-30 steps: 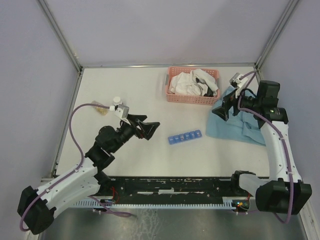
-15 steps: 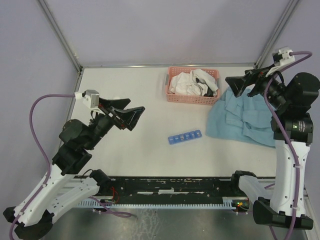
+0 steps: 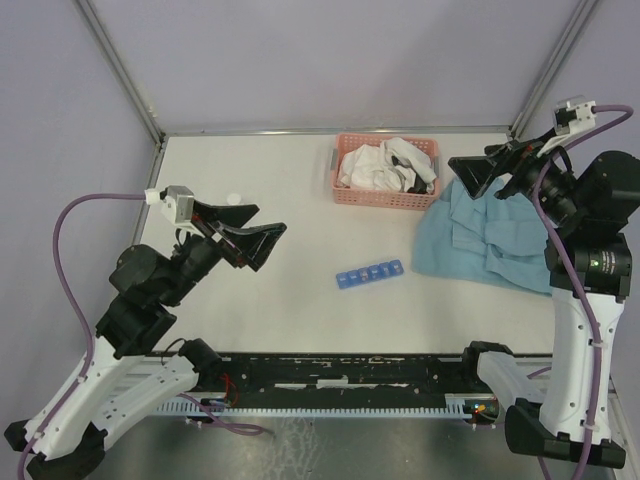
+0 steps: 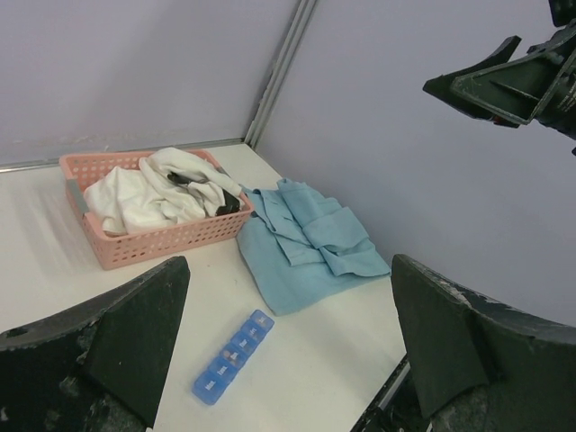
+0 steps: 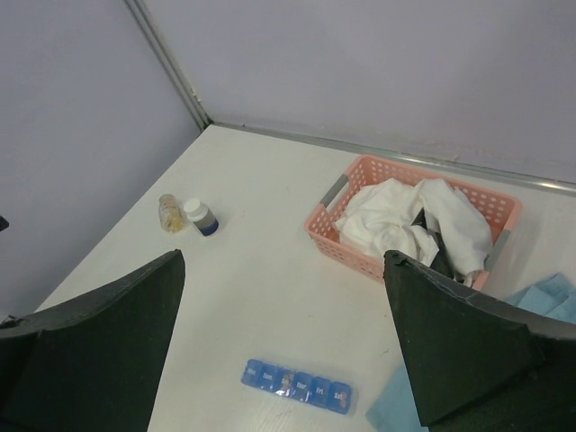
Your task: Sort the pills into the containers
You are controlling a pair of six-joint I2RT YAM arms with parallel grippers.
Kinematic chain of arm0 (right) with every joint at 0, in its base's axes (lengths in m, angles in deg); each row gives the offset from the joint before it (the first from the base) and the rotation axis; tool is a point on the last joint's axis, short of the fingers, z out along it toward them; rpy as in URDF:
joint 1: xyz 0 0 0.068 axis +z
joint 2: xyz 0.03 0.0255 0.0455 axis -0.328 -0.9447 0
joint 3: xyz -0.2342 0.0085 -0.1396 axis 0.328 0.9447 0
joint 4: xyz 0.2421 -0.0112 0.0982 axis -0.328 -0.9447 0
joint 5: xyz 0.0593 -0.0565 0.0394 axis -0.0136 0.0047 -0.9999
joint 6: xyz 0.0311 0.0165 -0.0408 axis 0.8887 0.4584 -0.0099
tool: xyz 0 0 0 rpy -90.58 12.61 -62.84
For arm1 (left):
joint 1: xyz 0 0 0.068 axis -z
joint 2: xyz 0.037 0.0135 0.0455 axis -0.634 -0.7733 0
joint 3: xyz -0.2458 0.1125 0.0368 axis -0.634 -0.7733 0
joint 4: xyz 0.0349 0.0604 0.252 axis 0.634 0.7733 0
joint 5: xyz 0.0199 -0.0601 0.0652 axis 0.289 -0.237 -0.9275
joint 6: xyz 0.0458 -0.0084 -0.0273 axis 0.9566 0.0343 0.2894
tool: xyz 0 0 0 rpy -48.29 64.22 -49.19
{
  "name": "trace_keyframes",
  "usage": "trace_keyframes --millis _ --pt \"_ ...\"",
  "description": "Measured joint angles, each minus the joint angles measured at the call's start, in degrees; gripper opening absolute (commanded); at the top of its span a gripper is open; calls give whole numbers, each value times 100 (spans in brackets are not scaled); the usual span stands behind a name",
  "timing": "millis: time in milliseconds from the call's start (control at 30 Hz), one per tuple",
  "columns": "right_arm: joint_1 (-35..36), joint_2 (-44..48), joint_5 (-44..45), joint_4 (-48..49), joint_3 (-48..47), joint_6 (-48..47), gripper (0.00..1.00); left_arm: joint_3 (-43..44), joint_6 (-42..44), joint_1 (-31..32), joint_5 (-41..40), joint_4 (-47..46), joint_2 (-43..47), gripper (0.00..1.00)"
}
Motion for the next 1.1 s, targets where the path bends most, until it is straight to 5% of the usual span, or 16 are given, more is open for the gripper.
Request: trace_keyframes --millis 1100 --pt "0 330 -136 39 363 -63 100 -260 -2 0 201 -310 -157 99"
